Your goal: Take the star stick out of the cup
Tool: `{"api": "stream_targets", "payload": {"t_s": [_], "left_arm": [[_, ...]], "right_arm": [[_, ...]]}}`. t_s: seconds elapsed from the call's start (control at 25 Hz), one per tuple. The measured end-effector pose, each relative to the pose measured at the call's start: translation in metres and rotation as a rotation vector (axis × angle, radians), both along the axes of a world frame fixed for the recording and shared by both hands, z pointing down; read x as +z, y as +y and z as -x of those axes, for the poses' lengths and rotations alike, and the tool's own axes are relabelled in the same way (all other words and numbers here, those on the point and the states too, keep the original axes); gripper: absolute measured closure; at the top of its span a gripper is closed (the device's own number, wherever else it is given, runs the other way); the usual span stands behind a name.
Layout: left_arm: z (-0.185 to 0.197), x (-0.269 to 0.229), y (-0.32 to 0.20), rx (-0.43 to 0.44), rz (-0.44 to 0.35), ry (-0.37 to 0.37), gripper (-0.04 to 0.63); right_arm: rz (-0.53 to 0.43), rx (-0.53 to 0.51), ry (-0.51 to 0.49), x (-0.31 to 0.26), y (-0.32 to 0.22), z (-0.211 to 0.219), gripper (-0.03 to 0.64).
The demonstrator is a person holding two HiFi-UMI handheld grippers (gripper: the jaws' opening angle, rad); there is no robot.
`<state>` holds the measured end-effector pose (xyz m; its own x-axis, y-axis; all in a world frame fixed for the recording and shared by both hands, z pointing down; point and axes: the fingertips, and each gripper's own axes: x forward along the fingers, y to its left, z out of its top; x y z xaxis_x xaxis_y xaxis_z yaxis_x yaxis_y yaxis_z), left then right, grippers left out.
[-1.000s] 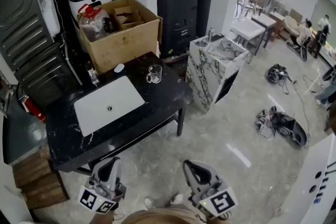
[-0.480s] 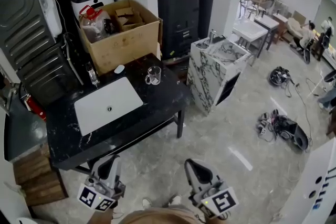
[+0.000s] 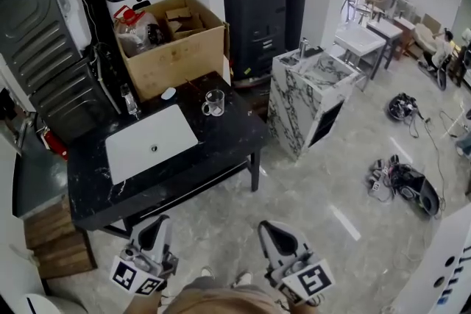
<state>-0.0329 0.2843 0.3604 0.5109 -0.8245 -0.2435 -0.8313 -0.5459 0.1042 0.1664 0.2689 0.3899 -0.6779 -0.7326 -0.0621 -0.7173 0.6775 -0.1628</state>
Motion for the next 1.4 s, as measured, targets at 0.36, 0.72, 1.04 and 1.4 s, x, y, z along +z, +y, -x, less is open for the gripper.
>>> {"api": "stream_targets", "payload": {"t_s": [0.36,0.72,1.04,1.4], "left_arm": [[0.004,-0.001,-0.010,-0.034,0.001,-0.007,0.595],[0.019,0.005,-0.067,-0.005,0.000,0.003,0.595],[0.061,0.012,-0.147,-0.018,0.024,0.028,0.595],[0.105,0.017,-0.219,0.019,0.055,0.045,0.595]], "right_arm": [[0.004,-0.025,-0.012,0.000,-0.012,0.001,0.618],[0.003,-0.012,-0.008,0.005,-0.058,0.017,0.618],[0.031,-0.004,0.024,0.007,-0.131,0.060,0.618],[0.043,0.017,0.030,0.001,-0.204,0.110,0.618]]}}
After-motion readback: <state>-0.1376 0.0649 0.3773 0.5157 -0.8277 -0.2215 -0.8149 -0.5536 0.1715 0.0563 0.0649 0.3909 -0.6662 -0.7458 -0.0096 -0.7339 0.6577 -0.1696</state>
